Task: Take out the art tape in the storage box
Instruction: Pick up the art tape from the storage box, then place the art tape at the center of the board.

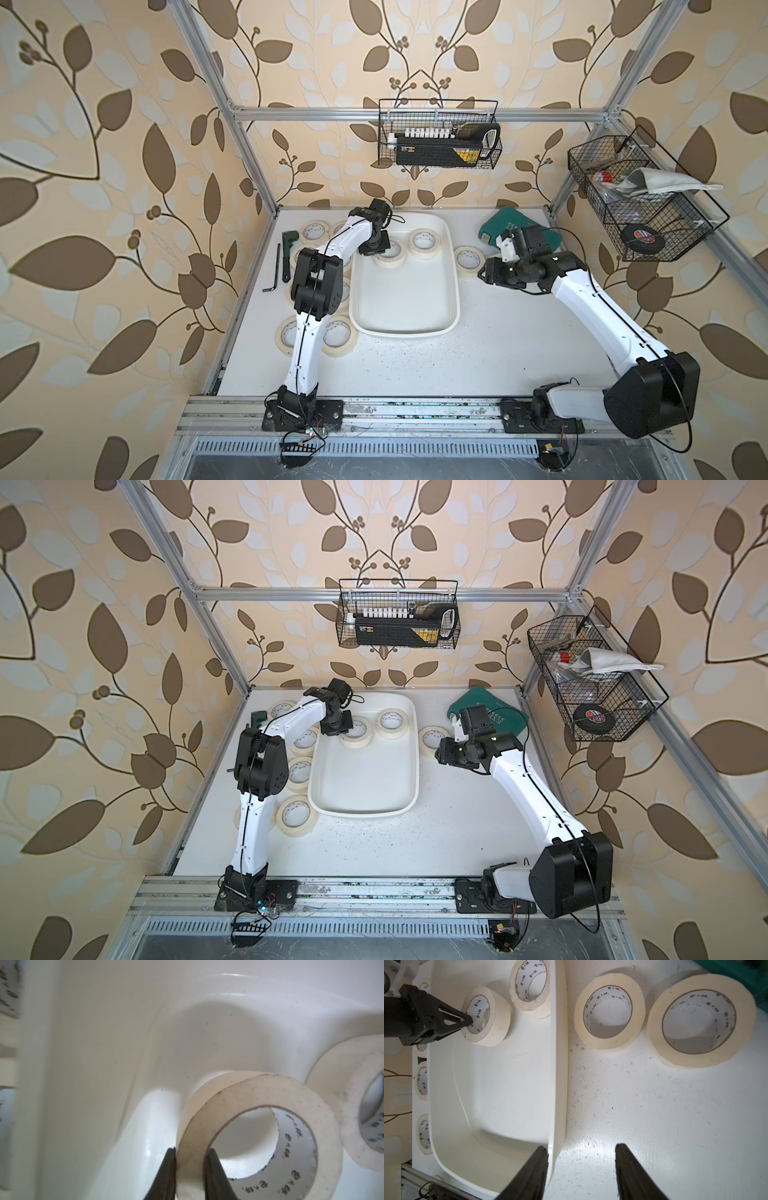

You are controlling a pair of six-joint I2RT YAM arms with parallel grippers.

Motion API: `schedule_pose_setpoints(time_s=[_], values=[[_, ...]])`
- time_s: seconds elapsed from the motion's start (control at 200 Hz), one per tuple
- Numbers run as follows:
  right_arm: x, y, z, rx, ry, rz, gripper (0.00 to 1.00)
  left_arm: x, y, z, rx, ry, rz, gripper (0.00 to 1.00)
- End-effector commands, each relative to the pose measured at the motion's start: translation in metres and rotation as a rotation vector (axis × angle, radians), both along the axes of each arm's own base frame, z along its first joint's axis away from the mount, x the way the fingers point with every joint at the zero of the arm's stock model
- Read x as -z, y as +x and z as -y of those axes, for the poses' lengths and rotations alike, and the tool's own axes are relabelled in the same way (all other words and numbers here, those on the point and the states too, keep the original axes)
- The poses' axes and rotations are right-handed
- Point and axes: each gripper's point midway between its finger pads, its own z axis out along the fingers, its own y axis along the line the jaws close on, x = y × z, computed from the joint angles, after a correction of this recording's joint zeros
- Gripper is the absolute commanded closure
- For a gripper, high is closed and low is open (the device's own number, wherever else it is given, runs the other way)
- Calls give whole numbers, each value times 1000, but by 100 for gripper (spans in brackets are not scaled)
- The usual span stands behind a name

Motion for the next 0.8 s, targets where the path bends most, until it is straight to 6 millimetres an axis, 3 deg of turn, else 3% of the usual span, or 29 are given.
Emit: schedule_pose_setpoints(time_s=[0.0,0.155,0.32,0.59,0.795], values=[[-23,1,-12,-14,49,35,46,-72,-18,2,87,-6,99,93],[-35,4,-26,-43,63,57,45,-99,-48,11,185,49,123,95],[-48,4,-47,-95,67,82,40,-120,-82,33,319,93,159,95],[-53,-2,-81,-167,58,90,39,-130,-132,66,484,102,167,97],[-47,-8,-102,-224,25,88,33,-133,-155,90,587,131,197,97]])
